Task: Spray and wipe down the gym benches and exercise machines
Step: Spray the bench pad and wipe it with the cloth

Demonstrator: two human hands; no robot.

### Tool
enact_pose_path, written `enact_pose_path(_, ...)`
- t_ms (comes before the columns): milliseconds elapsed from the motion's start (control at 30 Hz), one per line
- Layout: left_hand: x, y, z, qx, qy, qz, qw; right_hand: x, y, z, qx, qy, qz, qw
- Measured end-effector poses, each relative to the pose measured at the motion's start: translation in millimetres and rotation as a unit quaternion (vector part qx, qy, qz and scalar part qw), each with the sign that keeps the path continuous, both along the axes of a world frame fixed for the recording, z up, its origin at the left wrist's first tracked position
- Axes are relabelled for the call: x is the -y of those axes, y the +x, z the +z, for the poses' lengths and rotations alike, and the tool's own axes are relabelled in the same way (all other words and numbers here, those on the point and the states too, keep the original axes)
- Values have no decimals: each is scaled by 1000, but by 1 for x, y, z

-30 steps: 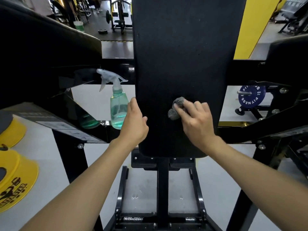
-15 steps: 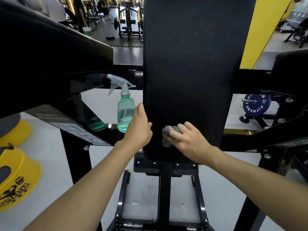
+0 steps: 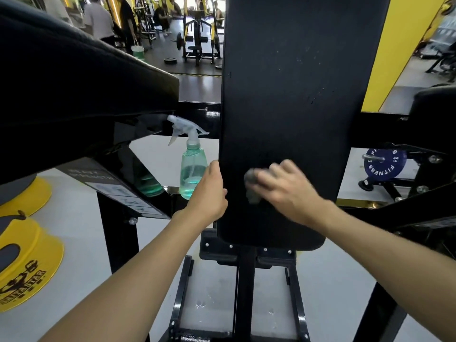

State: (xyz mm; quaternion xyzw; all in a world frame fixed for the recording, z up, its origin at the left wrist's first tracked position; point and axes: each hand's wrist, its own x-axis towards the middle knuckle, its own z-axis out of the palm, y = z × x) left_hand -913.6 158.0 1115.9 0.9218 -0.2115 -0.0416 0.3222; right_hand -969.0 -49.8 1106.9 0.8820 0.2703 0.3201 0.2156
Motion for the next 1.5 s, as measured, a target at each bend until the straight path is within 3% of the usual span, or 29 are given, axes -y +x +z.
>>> enact_pose_path(100, -1, 4, -2, -8, -4, 2, 1000, -3, 16, 13, 117, 133, -74, 981)
enact_pose_path(167, -2, 5, -4, -23, -10, -1, 1000, -21, 12, -10, 121, 173, -93, 973)
enact_pose_path(267, -8, 6, -6, -97, -41, -19, 994, -35, -6, -42, 7, 63, -14, 998)
enact_pose_path(333, -14, 6, -9, -151, -82, -33, 985, -26, -5, -29, -27, -4, 24, 999)
enact_pose_path(400, -18, 7, -15, -175, -114, -44, 977, -20, 4, -12, 11, 23, 0, 1000)
enact_pose_path(533, -19, 1, -20, -173, -142, -24, 974, -26, 15, -14, 130, 165, -88, 974)
enact_pose_path(600, -20, -5, -22, -184, -147, -5, 972, -39, 7, -34, 87, 153, -66, 982)
enact_pose_path(733, -24, -2, -37, -195, -154, 0, 969, -32, -3, -29, -7, 30, -4, 1000)
enact_pose_path(867, -25, -4, -37, -207, -167, 1, 964, -25, 21, 5, 120, 153, -93, 976)
enact_pose_path(933, -24, -5, -38, -207, -170, 2, 963, -38, 21, -7, 133, 192, -104, 967)
enact_pose_path(1067, -27, -7, -39, -215, -159, 15, 963, -49, -4, -39, -12, 47, -11, 999)
enact_pose_path(1133, -28, -9, -36, -216, -160, 18, 963, -42, 2, -22, -17, 12, 2, 1000)
enact_pose_path(1300, -28, -14, -33, -218, -166, 23, 961, -50, 27, -2, 129, 201, -114, 964)
enact_pose_path(1367, -28, -15, -34, -216, -169, 28, 961, -64, 17, -26, 84, 173, -90, 977)
enact_pose_path(1500, -32, -18, -31, -218, -165, 29, 962, -61, 0, -31, -21, 25, -4, 999)
